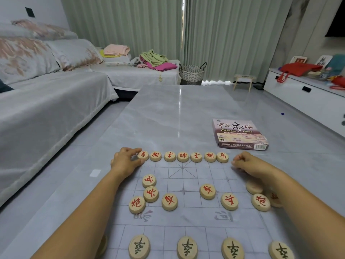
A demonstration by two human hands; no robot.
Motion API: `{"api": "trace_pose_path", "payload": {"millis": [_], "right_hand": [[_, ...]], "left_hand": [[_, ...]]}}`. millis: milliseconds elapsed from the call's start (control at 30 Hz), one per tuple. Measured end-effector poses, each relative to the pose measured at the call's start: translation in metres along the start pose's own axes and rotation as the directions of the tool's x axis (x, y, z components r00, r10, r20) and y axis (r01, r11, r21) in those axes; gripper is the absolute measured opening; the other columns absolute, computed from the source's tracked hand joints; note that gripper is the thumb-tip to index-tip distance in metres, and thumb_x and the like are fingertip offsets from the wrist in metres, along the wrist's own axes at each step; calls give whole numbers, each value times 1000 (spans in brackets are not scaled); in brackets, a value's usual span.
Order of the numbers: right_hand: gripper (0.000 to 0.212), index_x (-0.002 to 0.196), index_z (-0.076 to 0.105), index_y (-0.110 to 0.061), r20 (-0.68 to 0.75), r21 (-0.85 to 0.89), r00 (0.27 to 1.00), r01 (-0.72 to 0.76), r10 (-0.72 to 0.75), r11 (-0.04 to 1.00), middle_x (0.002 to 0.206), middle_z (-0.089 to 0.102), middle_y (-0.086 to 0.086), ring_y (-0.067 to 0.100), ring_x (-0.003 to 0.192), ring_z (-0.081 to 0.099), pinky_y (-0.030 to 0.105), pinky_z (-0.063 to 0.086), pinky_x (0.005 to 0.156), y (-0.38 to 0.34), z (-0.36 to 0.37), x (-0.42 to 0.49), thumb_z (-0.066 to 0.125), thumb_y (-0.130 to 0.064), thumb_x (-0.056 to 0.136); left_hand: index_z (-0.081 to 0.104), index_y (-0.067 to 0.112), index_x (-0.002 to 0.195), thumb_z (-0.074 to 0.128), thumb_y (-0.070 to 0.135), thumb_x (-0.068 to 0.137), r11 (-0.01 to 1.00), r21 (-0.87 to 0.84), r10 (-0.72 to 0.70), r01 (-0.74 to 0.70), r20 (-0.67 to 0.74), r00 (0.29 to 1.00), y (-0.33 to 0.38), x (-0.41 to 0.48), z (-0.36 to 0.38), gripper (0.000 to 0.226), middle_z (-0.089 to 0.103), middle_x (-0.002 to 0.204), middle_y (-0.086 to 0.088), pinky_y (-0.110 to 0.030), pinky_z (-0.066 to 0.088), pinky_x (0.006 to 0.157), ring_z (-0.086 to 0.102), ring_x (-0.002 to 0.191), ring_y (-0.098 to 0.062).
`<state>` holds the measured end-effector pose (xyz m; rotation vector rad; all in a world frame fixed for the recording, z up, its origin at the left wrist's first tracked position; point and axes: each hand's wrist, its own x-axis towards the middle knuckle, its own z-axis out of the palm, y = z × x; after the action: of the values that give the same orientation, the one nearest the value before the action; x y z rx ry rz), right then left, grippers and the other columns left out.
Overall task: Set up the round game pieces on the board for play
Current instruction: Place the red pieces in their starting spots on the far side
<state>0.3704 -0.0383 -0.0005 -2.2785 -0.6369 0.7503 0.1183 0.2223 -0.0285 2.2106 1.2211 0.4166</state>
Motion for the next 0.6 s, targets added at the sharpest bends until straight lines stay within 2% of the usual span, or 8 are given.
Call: {"api": "trace_pose_path", "payload": {"millis": [133, 267, 367, 400, 500, 600], "right_hand": [[11, 96, 54, -13, -29, 167, 997, 72, -68, 983, 86, 60, 5, 15, 75, 52, 24, 42, 67, 7, -5, -8, 44, -18, 96], [16, 96, 57, -7, -117, 416, 990, 117, -74, 902, 82, 64, 9, 18, 71, 57, 22, 45, 62, 26, -24, -18, 41, -7, 96], [16, 87, 59, -9, -181, 372, 980, 142, -78, 917, 79, 63, 9, 16, 64, 56, 15, 44, 48, 50, -43, -35, 46, -2, 93], [16, 85, 59, -11, -168, 342, 982, 138, -84, 930, 80, 64, 9, 16, 63, 56, 17, 43, 49, 57, -48, -43, 48, -2, 92], [7, 92, 62, -12, -55, 183, 995, 96, -88, 978, 84, 66, 7, 15, 70, 58, 26, 41, 63, 72, -56, -66, 58, -7, 88], [18, 101, 61, -15, 16, 72, 996, 86, -88, 994, 97, 65, 6, 18, 86, 59, 29, 43, 80, 81, -52, -81, 65, -13, 84]], "left_hand": [[39, 18, 138, 68, 22, 82, 995, -102, 14, -10, 37, 999, 0, -7, -5, 64, 47, 137, -10, -42, 35, 109, 43, 125, -27], [32, 16, 142, 68, 17, 82, 987, -158, 56, -34, 136, 989, -6, -30, -17, 70, 41, 145, -8, -40, 31, 112, 40, 132, -25], [36, 16, 139, 67, 18, 82, 991, -110, 94, -76, 166, 982, -14, -55, -24, 65, 41, 145, -8, -38, 31, 111, 40, 131, -24], [38, 16, 138, 67, 18, 82, 991, -109, 97, -80, 168, 981, -18, -62, -26, 63, 41, 144, -7, -36, 30, 110, 40, 130, -23], [46, 20, 131, 68, 18, 82, 987, -136, 110, -82, 207, 972, -24, -83, -35, 54, 38, 146, -2, -35, 27, 111, 37, 133, -20], [51, 25, 124, 65, 20, 84, 990, -105, 119, -93, 283, 952, -25, -101, -40, 43, 30, 151, 5, -33, 25, 112, 34, 135, -18]]}}
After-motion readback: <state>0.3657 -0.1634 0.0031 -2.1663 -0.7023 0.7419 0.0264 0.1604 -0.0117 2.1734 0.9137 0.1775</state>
